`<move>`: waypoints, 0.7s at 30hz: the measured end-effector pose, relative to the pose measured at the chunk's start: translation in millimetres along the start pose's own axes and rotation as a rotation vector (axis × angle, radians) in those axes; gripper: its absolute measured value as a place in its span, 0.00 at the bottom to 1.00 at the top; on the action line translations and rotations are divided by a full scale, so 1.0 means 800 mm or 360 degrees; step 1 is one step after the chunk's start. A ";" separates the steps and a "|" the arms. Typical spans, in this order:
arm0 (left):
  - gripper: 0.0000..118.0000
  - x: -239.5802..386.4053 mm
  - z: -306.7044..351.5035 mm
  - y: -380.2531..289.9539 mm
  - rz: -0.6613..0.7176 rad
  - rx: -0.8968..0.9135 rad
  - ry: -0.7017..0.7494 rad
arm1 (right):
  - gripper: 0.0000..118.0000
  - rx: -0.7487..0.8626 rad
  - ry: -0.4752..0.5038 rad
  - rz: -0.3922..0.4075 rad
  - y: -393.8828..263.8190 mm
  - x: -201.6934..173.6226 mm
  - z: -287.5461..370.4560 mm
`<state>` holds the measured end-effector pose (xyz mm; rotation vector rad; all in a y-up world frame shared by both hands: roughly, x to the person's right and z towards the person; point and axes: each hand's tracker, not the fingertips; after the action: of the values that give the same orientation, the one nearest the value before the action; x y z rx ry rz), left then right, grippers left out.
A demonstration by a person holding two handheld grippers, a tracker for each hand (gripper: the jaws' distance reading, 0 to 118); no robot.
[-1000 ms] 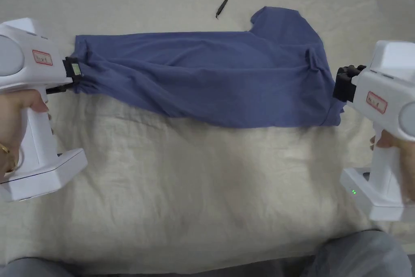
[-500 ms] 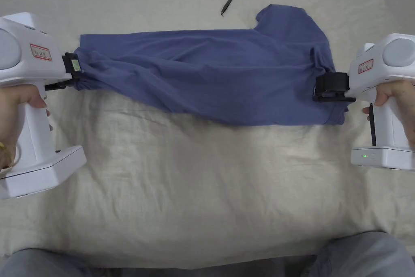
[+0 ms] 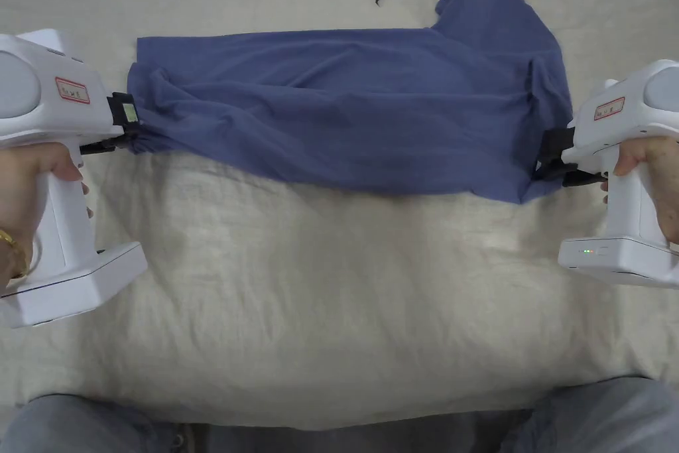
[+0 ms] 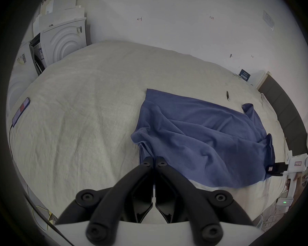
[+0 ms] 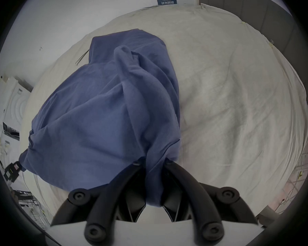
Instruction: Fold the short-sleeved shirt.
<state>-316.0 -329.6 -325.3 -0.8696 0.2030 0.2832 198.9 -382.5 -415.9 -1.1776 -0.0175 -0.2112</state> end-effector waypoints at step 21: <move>0.00 -0.067 0.100 -0.071 0.0084 0.0010 -0.0070 | 0.07 0.0194 0.0320 0.0136 -0.088 0.064 0.156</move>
<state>-342.9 -311.1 -218.2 -0.8521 0.1857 0.3505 248.5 -301.8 -296.8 -1.0290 0.1939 -0.2486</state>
